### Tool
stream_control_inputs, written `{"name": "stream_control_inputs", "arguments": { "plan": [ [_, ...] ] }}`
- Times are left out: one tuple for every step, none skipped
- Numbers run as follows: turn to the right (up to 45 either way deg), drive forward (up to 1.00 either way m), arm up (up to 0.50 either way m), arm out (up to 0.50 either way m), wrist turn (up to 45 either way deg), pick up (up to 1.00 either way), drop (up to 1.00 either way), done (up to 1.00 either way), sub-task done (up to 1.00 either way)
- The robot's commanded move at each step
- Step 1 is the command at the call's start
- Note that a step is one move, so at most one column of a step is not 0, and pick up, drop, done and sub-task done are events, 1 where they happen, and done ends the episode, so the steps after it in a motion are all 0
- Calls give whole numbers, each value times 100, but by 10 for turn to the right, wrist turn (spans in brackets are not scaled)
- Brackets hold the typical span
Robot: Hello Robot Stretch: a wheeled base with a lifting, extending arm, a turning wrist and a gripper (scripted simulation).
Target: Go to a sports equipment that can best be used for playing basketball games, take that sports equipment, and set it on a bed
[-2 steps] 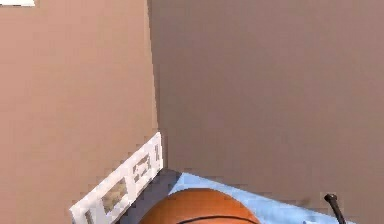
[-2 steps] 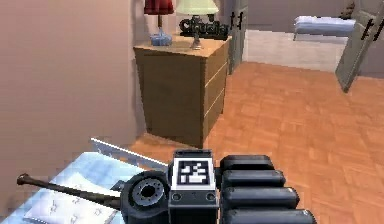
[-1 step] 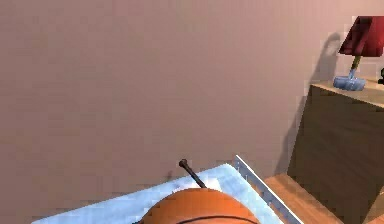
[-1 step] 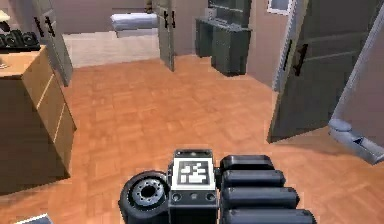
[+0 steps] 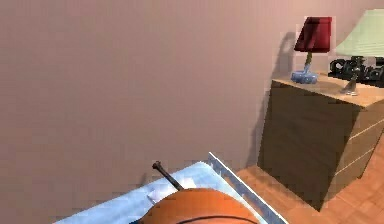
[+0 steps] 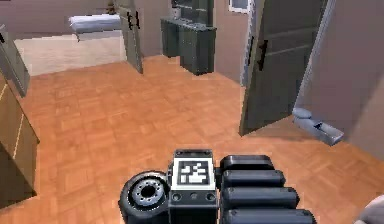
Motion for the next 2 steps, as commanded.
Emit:
{"name": "stream_control_inputs", "arguments": {
  "plan": [
    [-450, 0, 0, 0, 0, 0, 0, 0, 0],
    [-150, 0, 0, 0, 0, 0, 0, 0, 0]
  ]
}}
